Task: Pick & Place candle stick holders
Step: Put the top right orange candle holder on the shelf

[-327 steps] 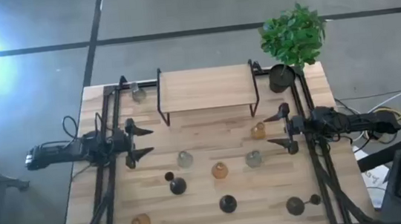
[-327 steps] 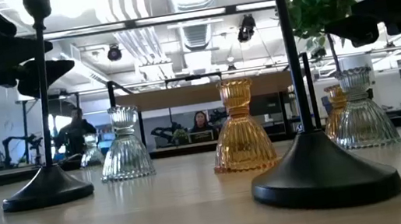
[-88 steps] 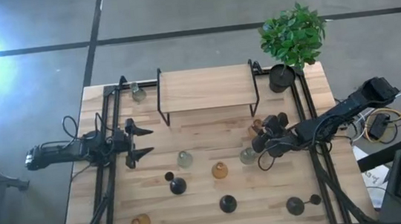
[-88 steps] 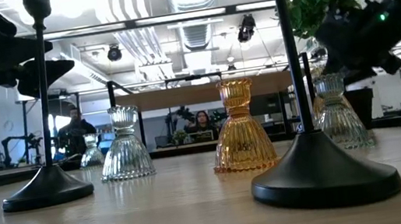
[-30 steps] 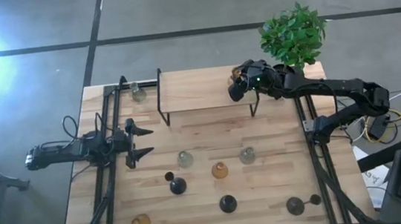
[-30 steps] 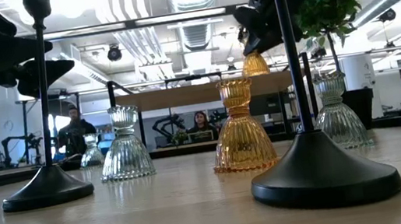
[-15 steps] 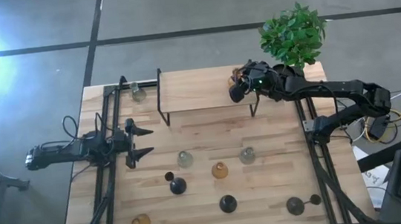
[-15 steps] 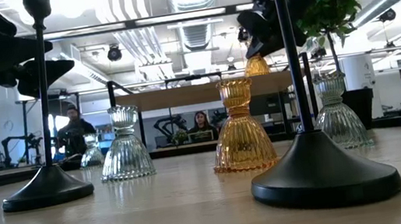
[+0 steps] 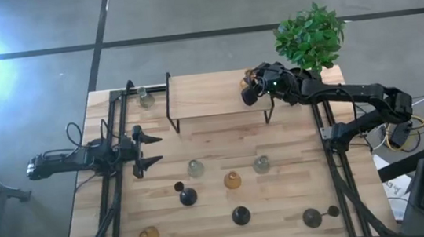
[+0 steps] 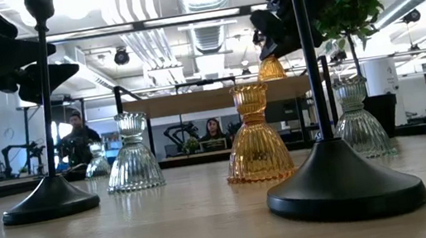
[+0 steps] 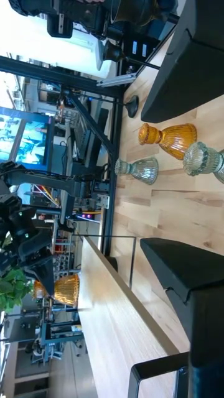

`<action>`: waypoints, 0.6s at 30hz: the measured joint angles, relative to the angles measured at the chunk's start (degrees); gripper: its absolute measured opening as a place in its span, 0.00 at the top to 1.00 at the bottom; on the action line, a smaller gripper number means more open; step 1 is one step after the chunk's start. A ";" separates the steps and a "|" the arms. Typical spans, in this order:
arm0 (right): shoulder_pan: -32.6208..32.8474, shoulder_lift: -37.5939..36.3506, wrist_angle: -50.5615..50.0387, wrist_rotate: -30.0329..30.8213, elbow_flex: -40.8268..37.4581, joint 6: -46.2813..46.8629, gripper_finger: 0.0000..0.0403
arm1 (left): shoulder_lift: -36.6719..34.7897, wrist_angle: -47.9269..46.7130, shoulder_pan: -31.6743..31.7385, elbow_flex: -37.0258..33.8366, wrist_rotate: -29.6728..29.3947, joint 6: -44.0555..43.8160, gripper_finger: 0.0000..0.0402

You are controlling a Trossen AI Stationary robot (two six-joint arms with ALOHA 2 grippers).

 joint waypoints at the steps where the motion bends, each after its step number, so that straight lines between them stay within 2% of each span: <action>1: 0.00 0.00 0.02 -0.02 0.00 0.02 0.72 | 0.00 -0.02 0.00 0.01 0.00 -0.01 0.19; 18: -5.66 0.07 0.13 -0.71 0.00 -0.80 0.72 | 0.00 -0.02 0.00 0.01 0.00 -0.02 0.19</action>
